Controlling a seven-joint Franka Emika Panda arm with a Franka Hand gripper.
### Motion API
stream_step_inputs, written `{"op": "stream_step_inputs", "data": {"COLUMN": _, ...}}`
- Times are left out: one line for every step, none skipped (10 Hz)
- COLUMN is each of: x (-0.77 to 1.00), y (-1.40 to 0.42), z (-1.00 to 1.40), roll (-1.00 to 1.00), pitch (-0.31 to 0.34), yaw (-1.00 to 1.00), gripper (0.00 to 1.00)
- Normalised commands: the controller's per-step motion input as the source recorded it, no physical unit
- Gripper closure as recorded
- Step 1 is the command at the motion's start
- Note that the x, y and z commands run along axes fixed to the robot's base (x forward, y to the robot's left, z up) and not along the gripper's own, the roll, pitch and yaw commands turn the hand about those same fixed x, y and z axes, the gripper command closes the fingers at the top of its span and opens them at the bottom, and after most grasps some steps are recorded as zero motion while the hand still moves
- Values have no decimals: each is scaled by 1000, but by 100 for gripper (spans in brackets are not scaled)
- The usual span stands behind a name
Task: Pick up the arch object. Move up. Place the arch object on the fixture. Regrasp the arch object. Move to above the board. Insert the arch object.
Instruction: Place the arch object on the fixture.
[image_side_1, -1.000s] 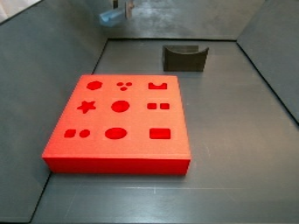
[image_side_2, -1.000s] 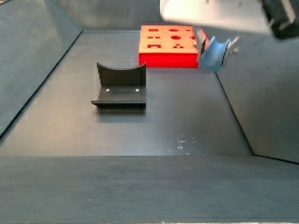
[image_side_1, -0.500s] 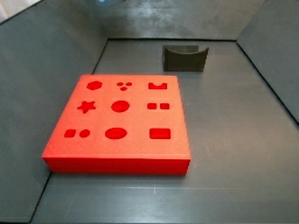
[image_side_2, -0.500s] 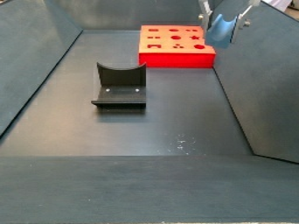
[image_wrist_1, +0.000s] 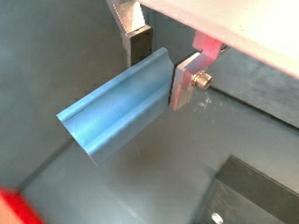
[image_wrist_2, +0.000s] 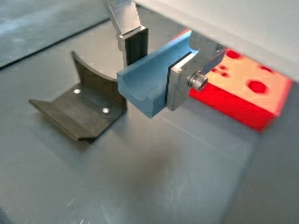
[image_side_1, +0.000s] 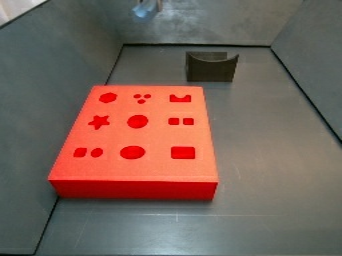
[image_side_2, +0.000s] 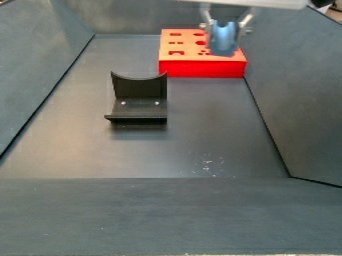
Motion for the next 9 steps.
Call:
{"op": "stream_step_inputs", "data": {"x": 1000, "y": -273, "z": -199, "roll": -141, "pitch": 0, "yaw": 405, "gripper": 100}}
{"op": "stream_step_inputs", "data": {"x": 1000, "y": -261, "z": -191, "roll": -124, "pitch": 17, "yaw": 305, "gripper": 100}}
{"op": "stream_step_inputs", "data": {"x": 1000, "y": -238, "z": -179, "roll": -105, "pitch": 28, "yaw": 175, "gripper": 100}}
{"op": "stream_step_inputs", "data": {"x": 1000, "y": -216, "z": -169, "roll": -97, "pitch": 27, "yaw": 105, "gripper": 100}}
{"op": "stream_step_inputs", "data": {"x": 1000, "y": -199, "z": -161, "roll": -87, "pitch": 25, "yaw": 75, "gripper": 100}}
{"op": "stream_step_inputs", "data": {"x": 1000, "y": -181, "z": -151, "roll": -72, "pitch": 26, "yaw": 61, "gripper": 100}}
{"op": "stream_step_inputs", "data": {"x": 1000, "y": -167, "z": -140, "roll": -56, "pitch": 28, "yaw": 53, "gripper": 100}}
{"op": "stream_step_inputs", "data": {"x": 1000, "y": -153, "z": -131, "roll": -44, "pitch": 33, "yaw": 48, "gripper": 100}}
{"op": "stream_step_inputs", "data": {"x": 1000, "y": -139, "z": -122, "roll": -38, "pitch": 39, "yaw": 45, "gripper": 100}}
